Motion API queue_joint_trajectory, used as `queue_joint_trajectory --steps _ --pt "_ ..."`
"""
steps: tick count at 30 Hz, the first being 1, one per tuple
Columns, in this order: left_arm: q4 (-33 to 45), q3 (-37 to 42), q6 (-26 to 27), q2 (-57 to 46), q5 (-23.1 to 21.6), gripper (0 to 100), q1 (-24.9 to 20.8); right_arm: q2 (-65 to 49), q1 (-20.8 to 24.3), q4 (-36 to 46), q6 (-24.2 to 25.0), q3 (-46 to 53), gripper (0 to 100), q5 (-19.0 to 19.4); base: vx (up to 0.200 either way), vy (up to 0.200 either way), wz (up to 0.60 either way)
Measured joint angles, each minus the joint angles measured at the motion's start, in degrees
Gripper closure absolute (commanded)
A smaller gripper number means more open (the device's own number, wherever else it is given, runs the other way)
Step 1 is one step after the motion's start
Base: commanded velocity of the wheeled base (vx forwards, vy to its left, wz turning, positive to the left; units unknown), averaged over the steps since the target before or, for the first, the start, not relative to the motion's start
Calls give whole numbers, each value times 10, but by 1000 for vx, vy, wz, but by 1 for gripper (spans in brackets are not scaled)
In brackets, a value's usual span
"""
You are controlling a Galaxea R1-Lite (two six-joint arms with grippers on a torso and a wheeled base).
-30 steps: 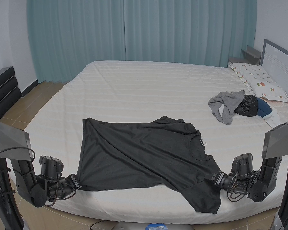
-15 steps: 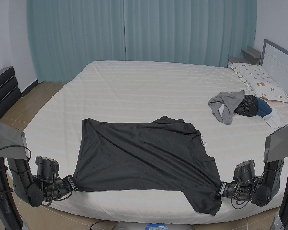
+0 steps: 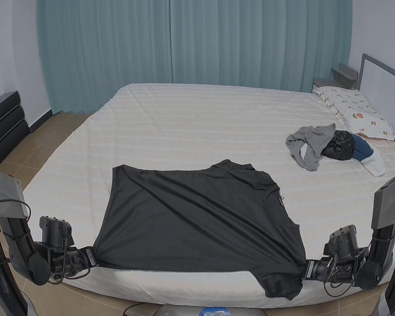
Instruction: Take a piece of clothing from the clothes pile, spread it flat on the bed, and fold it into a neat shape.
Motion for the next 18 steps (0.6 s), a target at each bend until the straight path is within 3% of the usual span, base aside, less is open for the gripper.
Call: queue_joint_trajectory --steps 5,18 --pt "48 3 48 -13 2 100 24 -4 12 -2 -6 11 100 3 0 0 0" --pt "185 -29 98 -68 15 100 71 -8 48 34 -16 14 100 3 0 0 0"
